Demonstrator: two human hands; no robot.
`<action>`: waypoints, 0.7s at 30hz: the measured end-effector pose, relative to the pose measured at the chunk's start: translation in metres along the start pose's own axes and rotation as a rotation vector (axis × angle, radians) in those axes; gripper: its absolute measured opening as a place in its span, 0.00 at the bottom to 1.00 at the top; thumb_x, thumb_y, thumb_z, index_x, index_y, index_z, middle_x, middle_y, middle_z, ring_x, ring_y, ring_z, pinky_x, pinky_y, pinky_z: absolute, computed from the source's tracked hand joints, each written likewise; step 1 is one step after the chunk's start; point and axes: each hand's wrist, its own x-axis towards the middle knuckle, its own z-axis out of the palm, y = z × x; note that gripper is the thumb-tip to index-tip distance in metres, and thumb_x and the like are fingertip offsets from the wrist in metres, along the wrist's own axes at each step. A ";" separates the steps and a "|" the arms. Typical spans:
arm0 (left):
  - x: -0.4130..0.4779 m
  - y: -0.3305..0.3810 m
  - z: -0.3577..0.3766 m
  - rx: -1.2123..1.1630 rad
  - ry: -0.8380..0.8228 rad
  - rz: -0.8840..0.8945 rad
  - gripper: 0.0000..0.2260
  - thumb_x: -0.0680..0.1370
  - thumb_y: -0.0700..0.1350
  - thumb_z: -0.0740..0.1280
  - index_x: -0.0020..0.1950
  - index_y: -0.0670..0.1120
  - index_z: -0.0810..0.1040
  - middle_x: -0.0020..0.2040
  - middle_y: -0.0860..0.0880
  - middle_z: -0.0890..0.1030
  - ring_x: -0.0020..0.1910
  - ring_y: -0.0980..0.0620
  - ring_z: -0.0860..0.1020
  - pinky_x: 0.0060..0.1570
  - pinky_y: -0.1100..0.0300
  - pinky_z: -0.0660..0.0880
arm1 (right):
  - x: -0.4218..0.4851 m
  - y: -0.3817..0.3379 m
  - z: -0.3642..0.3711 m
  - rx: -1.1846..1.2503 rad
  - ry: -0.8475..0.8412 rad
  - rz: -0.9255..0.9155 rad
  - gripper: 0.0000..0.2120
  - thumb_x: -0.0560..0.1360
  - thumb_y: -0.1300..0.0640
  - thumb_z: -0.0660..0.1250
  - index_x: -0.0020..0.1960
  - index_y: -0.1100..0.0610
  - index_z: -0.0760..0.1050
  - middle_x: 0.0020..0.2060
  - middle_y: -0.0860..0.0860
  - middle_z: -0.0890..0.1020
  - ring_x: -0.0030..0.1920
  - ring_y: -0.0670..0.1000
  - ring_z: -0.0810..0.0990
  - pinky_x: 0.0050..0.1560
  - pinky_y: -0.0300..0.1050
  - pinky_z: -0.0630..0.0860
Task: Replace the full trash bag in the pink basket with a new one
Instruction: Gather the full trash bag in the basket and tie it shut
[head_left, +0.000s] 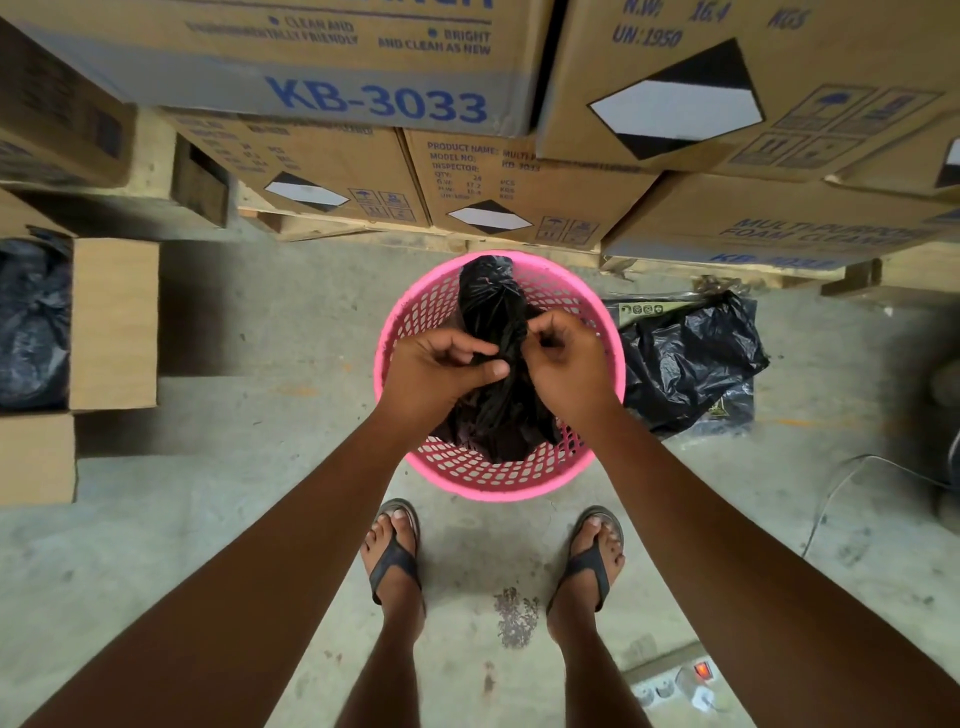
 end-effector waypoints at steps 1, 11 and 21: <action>0.001 0.000 0.001 -0.011 -0.022 0.002 0.11 0.65 0.35 0.78 0.44 0.46 0.85 0.32 0.57 0.77 0.35 0.57 0.76 0.42 0.66 0.74 | 0.000 0.000 0.001 0.003 0.020 0.018 0.03 0.75 0.68 0.67 0.48 0.62 0.77 0.41 0.52 0.80 0.39 0.35 0.78 0.44 0.31 0.75; 0.012 0.009 -0.006 -0.040 0.162 -0.058 0.10 0.66 0.33 0.78 0.45 0.41 0.84 0.42 0.39 0.84 0.42 0.43 0.82 0.50 0.46 0.82 | -0.004 -0.002 -0.006 -0.189 -0.215 -0.266 0.24 0.67 0.63 0.73 0.63 0.56 0.76 0.53 0.55 0.75 0.54 0.49 0.77 0.57 0.37 0.76; 0.017 0.006 -0.019 0.101 0.108 0.041 0.10 0.70 0.33 0.75 0.50 0.41 0.84 0.40 0.46 0.86 0.42 0.50 0.84 0.51 0.54 0.81 | 0.015 -0.022 -0.024 -0.158 -0.417 -0.071 0.12 0.73 0.65 0.73 0.56 0.60 0.80 0.49 0.53 0.85 0.48 0.47 0.84 0.53 0.44 0.82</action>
